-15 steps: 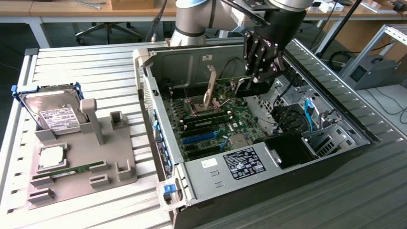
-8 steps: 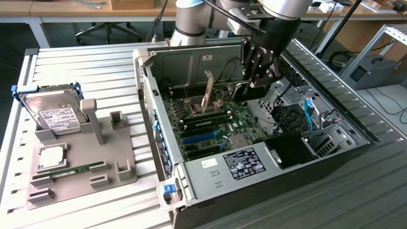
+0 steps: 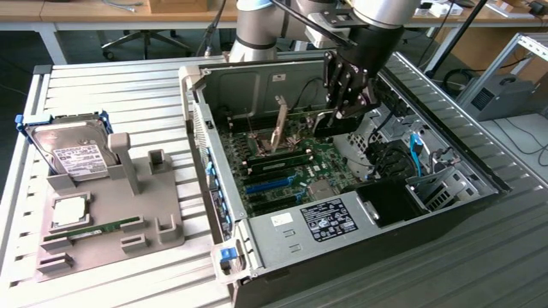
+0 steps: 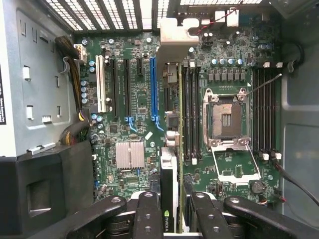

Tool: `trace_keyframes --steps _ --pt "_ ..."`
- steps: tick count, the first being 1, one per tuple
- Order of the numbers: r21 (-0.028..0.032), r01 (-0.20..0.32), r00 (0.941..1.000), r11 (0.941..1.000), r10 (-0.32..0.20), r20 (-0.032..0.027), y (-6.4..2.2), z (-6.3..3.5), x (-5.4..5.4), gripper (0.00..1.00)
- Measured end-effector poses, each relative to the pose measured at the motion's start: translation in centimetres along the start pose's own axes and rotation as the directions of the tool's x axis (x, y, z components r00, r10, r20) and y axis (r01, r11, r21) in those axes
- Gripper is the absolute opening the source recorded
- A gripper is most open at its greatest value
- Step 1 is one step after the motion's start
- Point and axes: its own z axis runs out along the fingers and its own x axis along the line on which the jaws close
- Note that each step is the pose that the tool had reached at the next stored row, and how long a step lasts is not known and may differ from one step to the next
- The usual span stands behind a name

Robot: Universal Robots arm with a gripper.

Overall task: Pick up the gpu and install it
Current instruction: 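Insert the gpu into the slot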

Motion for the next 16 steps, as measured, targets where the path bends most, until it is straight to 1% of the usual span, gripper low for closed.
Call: trace_keyframes --steps 2,5,8,10,13,16 --pt "0.0001 0.0 1.0 1.0 0.0 0.0001 0.19 0.01 0.0 0.28" --pt "0.0 0.0 1.0 1.0 0.0 0.0 0.73 0.02 0.0 0.28" --pt "0.0001 0.0 1.0 1.0 0.0 0.0001 1.36 0.04 0.0 0.28" --pt "0.0 0.0 1.0 1.0 0.0 0.0 2.05 0.06 0.1 0.28" --pt "0.0 0.0 1.0 1.0 0.0 0.0 2.7 0.08 0.1 0.28" --pt "0.0 0.0 1.0 1.0 0.0 0.0 2.84 0.08 0.1 0.28"
